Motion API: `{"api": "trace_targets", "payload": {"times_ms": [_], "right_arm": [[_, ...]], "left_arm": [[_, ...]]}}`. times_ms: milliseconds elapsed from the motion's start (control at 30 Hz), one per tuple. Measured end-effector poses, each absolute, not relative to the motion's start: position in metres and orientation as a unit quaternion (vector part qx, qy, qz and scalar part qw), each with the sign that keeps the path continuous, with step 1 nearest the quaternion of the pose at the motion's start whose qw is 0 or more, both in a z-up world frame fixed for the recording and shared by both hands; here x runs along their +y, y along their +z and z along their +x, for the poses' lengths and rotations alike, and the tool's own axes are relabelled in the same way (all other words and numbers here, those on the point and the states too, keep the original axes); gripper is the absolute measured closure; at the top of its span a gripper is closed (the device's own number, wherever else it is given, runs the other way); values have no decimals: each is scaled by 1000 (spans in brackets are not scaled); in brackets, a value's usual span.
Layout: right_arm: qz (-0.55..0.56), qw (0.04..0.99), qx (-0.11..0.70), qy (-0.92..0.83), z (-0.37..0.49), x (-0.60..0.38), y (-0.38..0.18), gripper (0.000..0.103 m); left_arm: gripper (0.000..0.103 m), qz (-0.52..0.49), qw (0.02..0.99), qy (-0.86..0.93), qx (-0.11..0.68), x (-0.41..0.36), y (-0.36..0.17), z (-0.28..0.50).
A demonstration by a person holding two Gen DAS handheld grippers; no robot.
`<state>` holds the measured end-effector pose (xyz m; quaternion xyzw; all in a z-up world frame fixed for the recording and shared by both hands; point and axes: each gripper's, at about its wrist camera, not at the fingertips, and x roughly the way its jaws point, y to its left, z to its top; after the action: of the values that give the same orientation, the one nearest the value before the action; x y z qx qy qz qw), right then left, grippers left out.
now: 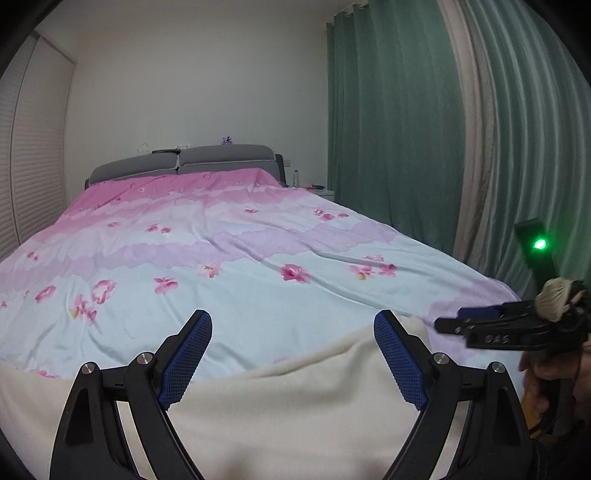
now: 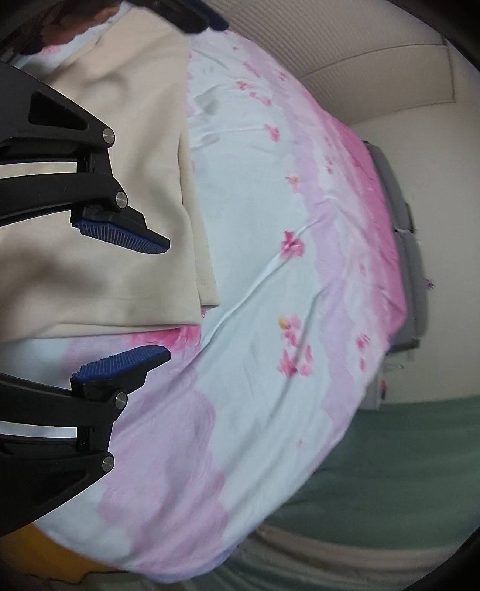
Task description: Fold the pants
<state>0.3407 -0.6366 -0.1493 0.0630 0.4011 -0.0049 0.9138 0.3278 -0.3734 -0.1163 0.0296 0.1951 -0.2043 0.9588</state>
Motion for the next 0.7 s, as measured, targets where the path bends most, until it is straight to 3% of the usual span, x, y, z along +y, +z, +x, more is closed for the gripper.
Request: {"api": "trace_targets", "payload": {"times_ms": [200, 233, 267, 333, 400, 700], "right_arm": [[52, 899, 435, 7, 383, -635, -181, 50], [56, 896, 440, 8, 388, -636, -186, 55], [62, 893, 446, 14, 392, -636, -191, 68], [56, 892, 448, 7, 394, -636, -193, 81], [48, 899, 436, 9, 393, -636, -189, 89], [46, 936, 350, -5, 397, -645, -142, 92]], "left_arm": [[13, 18, 957, -196, 211, -377, -130, 349], [13, 18, 957, -193, 213, -377, -133, 353], [13, 18, 958, -191, 215, -376, -135, 355], [13, 17, 957, -187, 220, -374, -139, 360], [13, 14, 958, -180, 224, -371, -142, 366], [13, -10, 963, -154, 222, -350, -139, 386]]}}
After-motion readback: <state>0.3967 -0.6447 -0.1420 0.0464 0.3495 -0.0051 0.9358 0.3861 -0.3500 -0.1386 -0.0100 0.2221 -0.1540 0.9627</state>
